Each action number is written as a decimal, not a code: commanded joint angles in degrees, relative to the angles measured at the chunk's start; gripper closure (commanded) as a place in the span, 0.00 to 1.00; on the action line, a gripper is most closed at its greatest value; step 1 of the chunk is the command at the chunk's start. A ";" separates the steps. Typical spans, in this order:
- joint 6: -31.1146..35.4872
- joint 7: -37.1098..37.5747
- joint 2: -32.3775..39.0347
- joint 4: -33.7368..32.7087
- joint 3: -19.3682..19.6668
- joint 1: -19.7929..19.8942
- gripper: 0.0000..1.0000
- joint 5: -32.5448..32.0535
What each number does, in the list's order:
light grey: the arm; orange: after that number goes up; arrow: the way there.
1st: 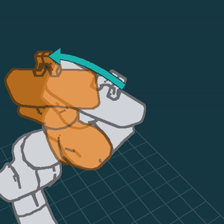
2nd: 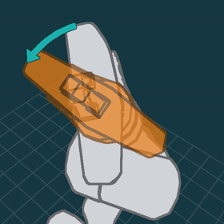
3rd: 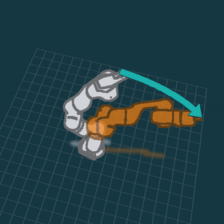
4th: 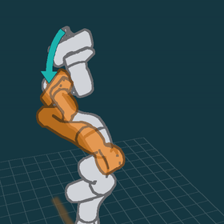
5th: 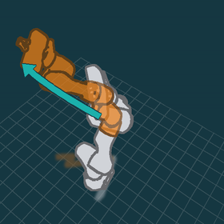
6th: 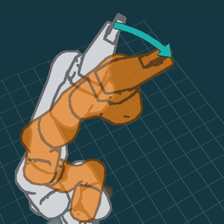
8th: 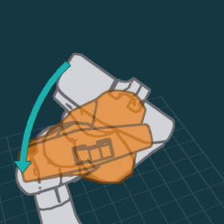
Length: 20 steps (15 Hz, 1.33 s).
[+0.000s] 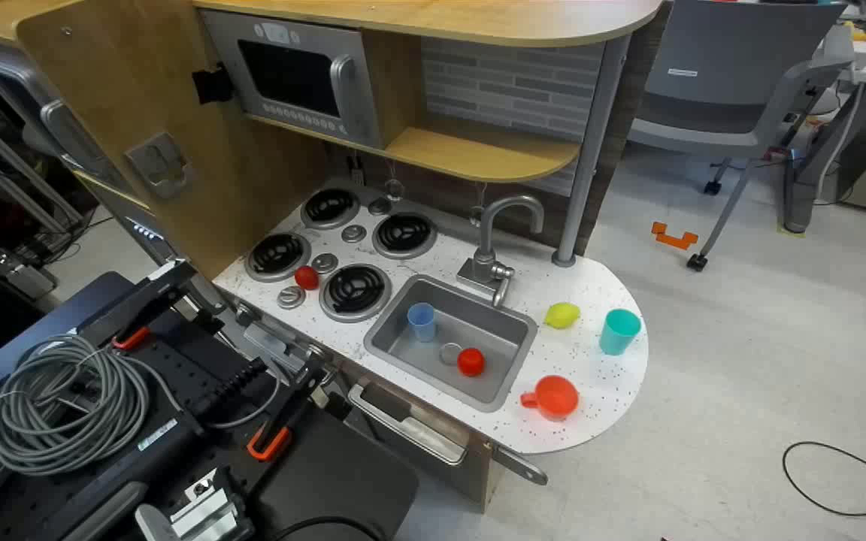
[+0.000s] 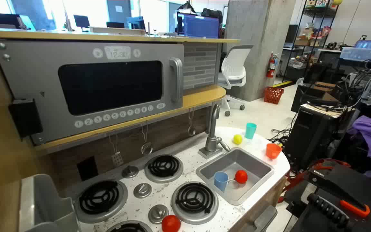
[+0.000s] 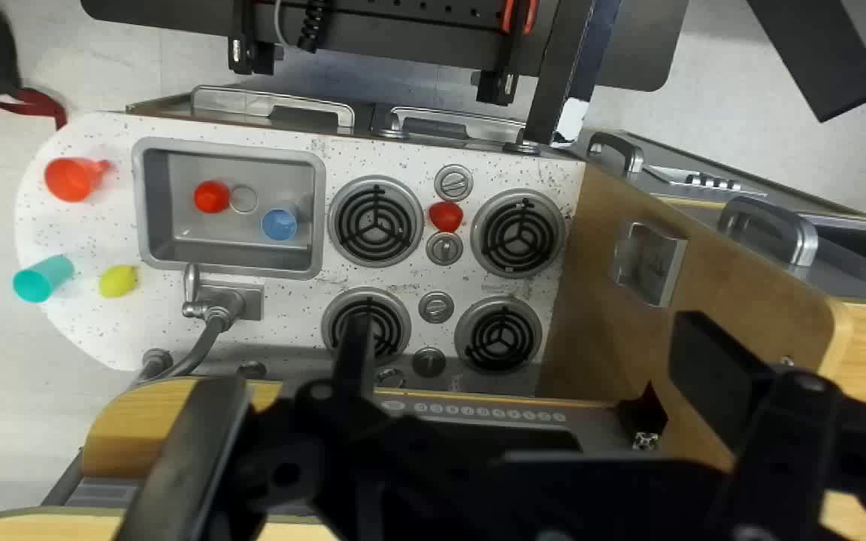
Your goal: Take the cup out of the sink and put it in the orange cup
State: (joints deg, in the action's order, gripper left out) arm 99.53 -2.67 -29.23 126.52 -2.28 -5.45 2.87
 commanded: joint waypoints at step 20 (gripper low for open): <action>0.07 -0.81 1.02 -0.78 0.23 0.22 0.00 0.93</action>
State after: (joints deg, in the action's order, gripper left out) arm 99.58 -2.67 -29.19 126.51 -2.26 -5.45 2.91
